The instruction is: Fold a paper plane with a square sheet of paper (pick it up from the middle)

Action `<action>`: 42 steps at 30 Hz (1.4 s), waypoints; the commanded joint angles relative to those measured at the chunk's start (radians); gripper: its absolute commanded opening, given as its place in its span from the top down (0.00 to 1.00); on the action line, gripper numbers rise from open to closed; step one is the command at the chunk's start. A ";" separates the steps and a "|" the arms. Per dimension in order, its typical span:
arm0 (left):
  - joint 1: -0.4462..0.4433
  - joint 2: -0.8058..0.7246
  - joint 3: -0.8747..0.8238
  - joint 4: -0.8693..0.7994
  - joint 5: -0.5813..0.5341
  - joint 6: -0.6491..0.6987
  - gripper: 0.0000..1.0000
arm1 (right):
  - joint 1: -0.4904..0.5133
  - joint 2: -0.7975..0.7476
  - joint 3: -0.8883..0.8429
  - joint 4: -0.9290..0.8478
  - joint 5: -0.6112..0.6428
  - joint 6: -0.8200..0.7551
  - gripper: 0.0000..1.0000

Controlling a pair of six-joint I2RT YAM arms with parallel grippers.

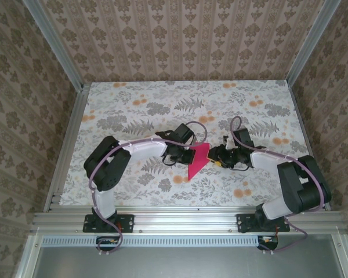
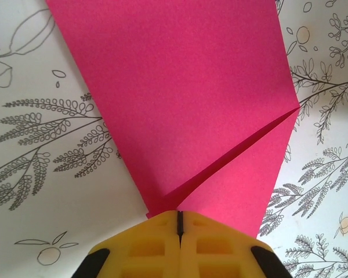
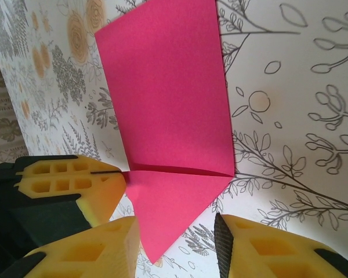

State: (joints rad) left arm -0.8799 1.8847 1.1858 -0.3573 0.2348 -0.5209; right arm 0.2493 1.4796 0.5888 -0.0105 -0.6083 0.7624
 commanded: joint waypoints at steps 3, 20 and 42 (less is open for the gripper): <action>0.003 0.047 -0.011 -0.001 -0.014 -0.002 1.00 | 0.022 0.050 0.013 0.013 -0.008 0.014 0.59; 0.002 0.065 -0.029 -0.014 -0.025 0.004 1.00 | 0.035 0.125 0.030 0.107 -0.010 0.063 0.58; -0.003 0.061 -0.027 -0.015 -0.019 0.005 1.00 | 0.046 0.170 0.093 0.151 -0.108 0.024 0.63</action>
State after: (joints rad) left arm -0.8791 1.9179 1.1843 -0.3477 0.2314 -0.5205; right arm 0.2844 1.6196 0.6491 0.1135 -0.6415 0.8135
